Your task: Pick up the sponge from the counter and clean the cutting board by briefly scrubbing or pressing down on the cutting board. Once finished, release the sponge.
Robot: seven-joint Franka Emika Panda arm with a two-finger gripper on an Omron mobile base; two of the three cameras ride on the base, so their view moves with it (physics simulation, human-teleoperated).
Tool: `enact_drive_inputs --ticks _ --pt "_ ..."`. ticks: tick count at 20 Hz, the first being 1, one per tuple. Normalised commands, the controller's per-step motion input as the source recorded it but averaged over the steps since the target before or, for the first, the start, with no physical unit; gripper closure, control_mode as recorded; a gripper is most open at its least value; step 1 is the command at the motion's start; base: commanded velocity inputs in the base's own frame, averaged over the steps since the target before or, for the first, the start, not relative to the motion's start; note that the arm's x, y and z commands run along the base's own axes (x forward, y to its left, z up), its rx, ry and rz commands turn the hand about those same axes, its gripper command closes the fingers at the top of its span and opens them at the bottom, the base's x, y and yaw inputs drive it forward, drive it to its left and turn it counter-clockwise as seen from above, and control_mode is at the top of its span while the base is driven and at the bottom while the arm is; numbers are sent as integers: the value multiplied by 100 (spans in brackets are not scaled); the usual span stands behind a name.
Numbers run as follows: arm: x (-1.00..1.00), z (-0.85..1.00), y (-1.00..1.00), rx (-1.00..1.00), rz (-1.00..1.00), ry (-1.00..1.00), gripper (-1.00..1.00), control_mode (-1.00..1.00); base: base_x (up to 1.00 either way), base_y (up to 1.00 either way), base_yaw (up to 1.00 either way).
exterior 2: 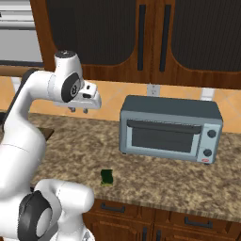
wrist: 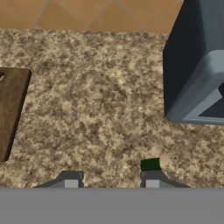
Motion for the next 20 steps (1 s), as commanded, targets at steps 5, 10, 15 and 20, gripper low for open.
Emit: enact_drive_inputs --ticks 5,10,15,20 --pt "-39 -21 0 0 0 -1 -100 -100 0 0 0" --pt "-95 -68 -13 -2 0 0 -100 -100 0 0 0" --pt "-59 -89 -36 -11 0 3 -100 -100 0 0 0" --pt "14 -83 -48 -11 0 8 -100 -100 0 0 0"
